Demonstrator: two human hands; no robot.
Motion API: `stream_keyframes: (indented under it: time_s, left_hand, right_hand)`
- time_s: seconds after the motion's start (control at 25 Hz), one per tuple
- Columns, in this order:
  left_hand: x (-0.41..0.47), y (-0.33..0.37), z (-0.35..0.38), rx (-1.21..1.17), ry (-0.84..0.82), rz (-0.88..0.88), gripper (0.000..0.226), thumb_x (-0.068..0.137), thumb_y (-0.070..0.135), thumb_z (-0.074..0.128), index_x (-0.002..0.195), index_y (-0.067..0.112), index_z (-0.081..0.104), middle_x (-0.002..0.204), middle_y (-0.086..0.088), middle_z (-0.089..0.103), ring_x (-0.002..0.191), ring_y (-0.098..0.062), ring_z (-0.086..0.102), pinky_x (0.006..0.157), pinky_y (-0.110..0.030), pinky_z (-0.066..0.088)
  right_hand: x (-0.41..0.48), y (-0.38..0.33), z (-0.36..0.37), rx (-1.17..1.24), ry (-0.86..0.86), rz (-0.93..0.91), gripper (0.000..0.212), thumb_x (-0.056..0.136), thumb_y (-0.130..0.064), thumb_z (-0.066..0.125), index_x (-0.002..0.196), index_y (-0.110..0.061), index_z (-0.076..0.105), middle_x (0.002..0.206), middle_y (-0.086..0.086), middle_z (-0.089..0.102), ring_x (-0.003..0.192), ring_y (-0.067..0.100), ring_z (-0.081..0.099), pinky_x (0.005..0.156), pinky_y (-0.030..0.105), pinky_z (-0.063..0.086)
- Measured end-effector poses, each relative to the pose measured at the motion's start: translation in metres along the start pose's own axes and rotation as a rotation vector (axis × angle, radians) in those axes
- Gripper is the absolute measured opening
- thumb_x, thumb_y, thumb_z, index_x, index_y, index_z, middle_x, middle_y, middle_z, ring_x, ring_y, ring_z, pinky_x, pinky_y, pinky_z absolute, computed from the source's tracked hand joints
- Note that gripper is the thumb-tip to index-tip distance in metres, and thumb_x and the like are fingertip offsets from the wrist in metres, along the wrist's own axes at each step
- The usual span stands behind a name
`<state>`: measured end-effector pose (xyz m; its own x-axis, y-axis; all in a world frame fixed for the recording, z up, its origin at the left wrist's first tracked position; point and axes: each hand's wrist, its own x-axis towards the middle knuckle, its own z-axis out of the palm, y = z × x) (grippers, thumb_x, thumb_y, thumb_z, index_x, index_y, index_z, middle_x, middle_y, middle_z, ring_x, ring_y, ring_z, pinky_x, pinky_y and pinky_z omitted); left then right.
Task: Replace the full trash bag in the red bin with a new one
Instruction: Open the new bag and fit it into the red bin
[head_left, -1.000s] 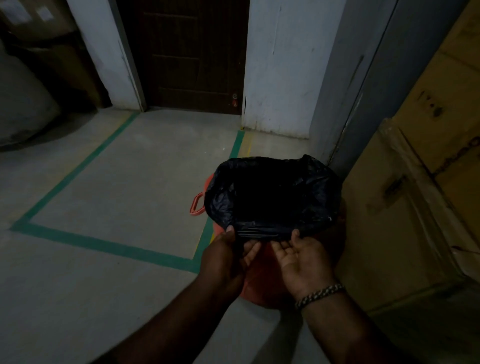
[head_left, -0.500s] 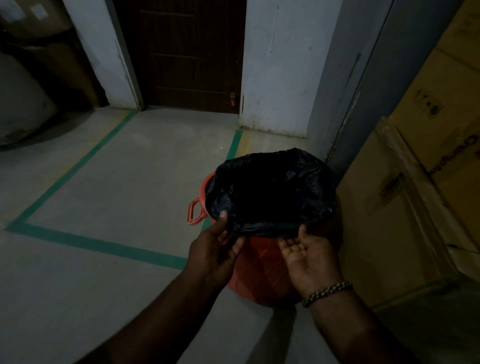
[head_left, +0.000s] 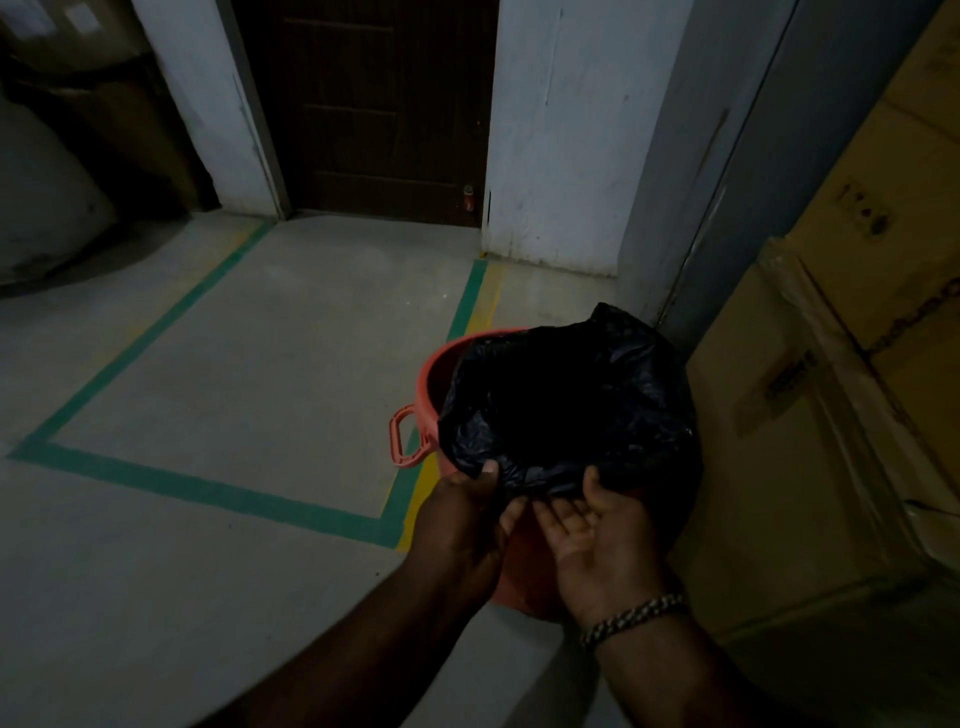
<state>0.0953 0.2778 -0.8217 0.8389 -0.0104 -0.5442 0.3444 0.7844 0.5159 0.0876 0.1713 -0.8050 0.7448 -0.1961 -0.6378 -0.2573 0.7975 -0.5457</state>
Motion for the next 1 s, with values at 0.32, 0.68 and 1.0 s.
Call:
stream_keyframes:
  time_s: [0.32, 0.68, 1.0]
  left_hand:
    - [0.004, 0.014, -0.008, 0.193, 0.188, 0.064, 0.013, 0.092, 0.01, 0.057, 0.1, 0.005, 0.066, 0.093, -0.017, 0.075, 0.082, -0.028, 0.072, 0.083, -0.042, 0.059]
    - [0.015, 0.023, -0.032, 0.371, 0.255, 0.135, 0.008, 0.098, 0.007, 0.05, 0.095, 0.009, 0.058, 0.086, -0.01, 0.064, 0.068, -0.018, 0.064, 0.058, -0.028, 0.055]
    - [0.016, 0.035, -0.022, -0.014, 0.214, -0.02, 0.023, 0.099, 0.001, 0.045, 0.12, 0.0, 0.054, 0.109, -0.02, 0.063, 0.094, -0.032, 0.066, 0.082, -0.042, 0.054]
  right_hand:
    - [0.02, -0.017, -0.005, -0.057, 0.025, -0.108, 0.035, 0.104, -0.007, 0.047, 0.138, -0.016, 0.047, 0.109, 0.009, 0.059, 0.093, 0.024, 0.059, 0.077, 0.043, 0.052]
    - [0.022, -0.023, -0.004, -0.131, -0.028, -0.126, 0.017, 0.104, -0.006, 0.047, 0.114, -0.016, 0.055, 0.105, 0.01, 0.063, 0.091, 0.025, 0.062, 0.07, 0.039, 0.051]
    - [0.021, -0.031, -0.004, -0.135, -0.057, -0.1, 0.02, 0.104, -0.007, 0.047, 0.121, -0.015, 0.053, 0.106, 0.011, 0.064, 0.094, 0.028, 0.063, 0.07, 0.041, 0.052]
